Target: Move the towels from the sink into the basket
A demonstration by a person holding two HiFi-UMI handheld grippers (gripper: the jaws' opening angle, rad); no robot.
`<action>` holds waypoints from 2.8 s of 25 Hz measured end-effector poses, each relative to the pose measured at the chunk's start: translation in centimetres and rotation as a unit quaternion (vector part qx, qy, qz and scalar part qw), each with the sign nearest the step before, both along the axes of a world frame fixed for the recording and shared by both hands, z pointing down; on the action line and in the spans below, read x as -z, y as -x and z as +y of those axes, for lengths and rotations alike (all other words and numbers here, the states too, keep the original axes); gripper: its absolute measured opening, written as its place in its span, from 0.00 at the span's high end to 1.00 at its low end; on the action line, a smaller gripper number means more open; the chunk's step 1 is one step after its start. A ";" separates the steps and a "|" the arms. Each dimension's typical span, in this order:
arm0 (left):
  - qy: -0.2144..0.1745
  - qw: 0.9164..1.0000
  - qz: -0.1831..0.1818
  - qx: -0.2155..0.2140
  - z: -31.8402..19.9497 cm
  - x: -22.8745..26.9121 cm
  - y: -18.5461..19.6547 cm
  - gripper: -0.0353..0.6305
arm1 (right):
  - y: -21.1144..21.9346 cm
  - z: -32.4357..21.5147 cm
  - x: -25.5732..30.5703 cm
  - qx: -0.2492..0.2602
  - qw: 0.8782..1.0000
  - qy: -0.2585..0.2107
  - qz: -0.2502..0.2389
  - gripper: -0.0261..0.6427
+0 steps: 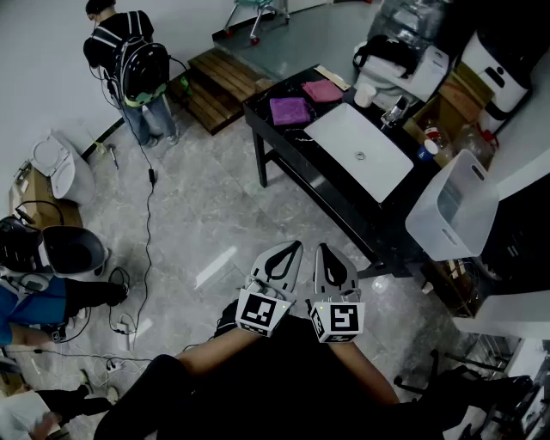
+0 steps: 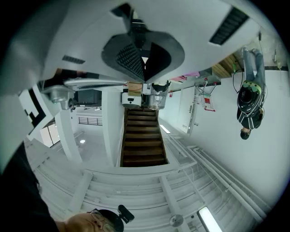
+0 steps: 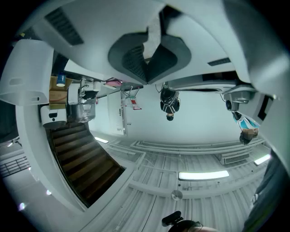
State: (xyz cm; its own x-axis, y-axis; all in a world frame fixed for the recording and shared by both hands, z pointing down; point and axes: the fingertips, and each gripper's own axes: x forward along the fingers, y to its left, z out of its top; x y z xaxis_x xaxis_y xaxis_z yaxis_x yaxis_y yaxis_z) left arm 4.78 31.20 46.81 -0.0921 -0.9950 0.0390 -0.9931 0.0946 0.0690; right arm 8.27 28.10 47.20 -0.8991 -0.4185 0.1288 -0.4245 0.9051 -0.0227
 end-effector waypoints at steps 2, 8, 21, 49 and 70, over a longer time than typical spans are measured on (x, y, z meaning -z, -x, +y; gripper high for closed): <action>0.001 1.000 -0.001 0.005 -0.2 0.0 0.0 0.93 | 0.0 0.0 -0.2 0.008 1.000 0.003 0.002 0.93; 0.006 1.000 -0.005 0.016 -0.1 -0.4 -0.9 0.93 | -0.5 -0.1 0.0 0.018 1.000 0.005 -0.020 0.93; 0.020 1.000 0.011 0.004 -2.9 -3.3 2.9 0.93 | 2.7 -1.9 -3.7 0.015 0.998 0.059 0.006 0.93; 0.011 0.997 0.059 -0.039 -17.6 -4.3 29.4 0.93 | 27.4 -18.5 -3.4 -0.050 0.995 0.047 0.067 0.93; 0.039 0.997 0.068 -0.008 -26.4 -6.8 38.5 0.93 | 36.4 -30.6 -9.2 -0.023 0.991 0.082 0.098 0.93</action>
